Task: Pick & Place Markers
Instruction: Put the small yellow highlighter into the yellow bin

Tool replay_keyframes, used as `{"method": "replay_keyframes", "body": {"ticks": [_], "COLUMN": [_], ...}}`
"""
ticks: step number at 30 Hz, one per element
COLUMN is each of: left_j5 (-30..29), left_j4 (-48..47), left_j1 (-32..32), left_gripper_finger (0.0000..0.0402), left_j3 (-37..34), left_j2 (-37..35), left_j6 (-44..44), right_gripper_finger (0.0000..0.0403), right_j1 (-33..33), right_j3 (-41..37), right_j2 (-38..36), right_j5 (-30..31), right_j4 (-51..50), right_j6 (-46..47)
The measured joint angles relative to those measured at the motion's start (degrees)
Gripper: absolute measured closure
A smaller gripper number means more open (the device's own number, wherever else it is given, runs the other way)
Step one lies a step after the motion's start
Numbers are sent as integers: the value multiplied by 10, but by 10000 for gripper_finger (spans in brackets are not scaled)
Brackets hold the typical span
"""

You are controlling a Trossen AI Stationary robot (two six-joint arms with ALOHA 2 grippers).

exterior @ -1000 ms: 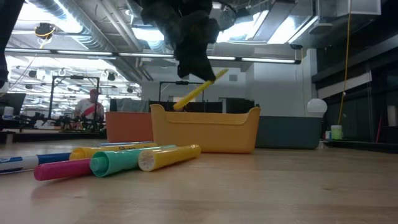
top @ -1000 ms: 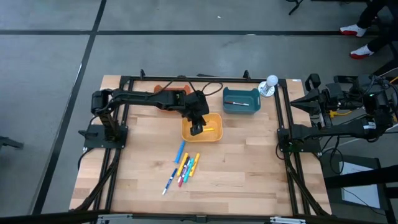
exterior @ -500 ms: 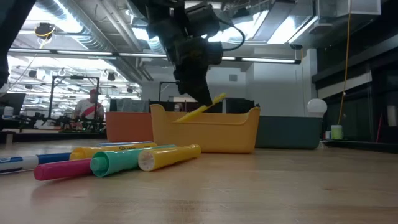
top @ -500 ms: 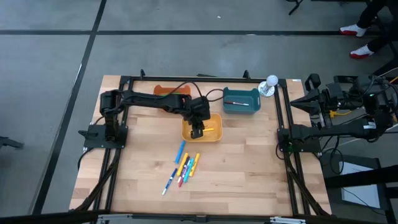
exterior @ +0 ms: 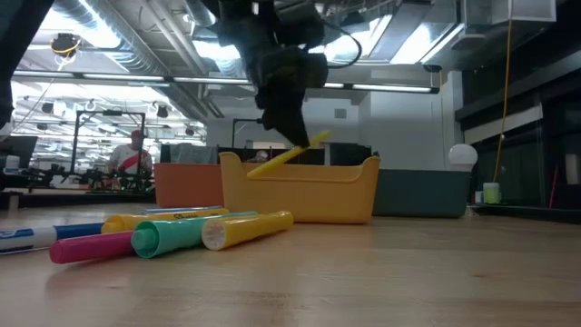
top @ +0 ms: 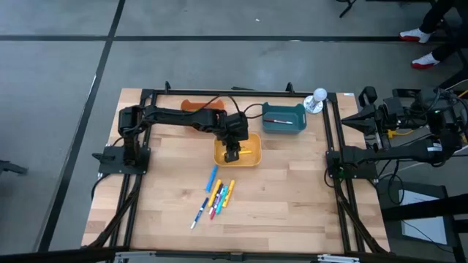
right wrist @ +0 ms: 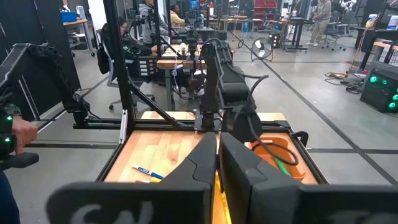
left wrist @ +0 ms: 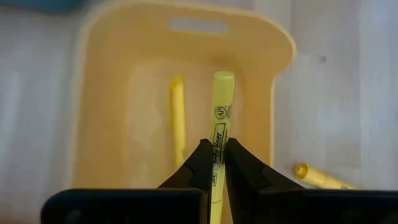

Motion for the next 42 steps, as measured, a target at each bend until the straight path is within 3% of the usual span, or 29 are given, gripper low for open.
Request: {"method": "replay_keyframes", "body": {"ticks": [7, 31, 42], "left_j5": [-14, -11, -11], "left_j4": [-28, -30, -25], "left_j1": [9, -15, -18], "left_gripper_finger": [385, 385, 384], "left_j3": [36, 37, 37], "left_j2": [0, 79, 84], "left_j6": [20, 24, 24], "right_gripper_finger": [379, 379, 379], "right_j1": [0, 0, 0], "right_j3": [0, 0, 0], "right_j2": [0, 0, 0], "right_j5": [0, 0, 0], "right_j4": [0, 0, 0], "right_j6": [0, 0, 0]}}
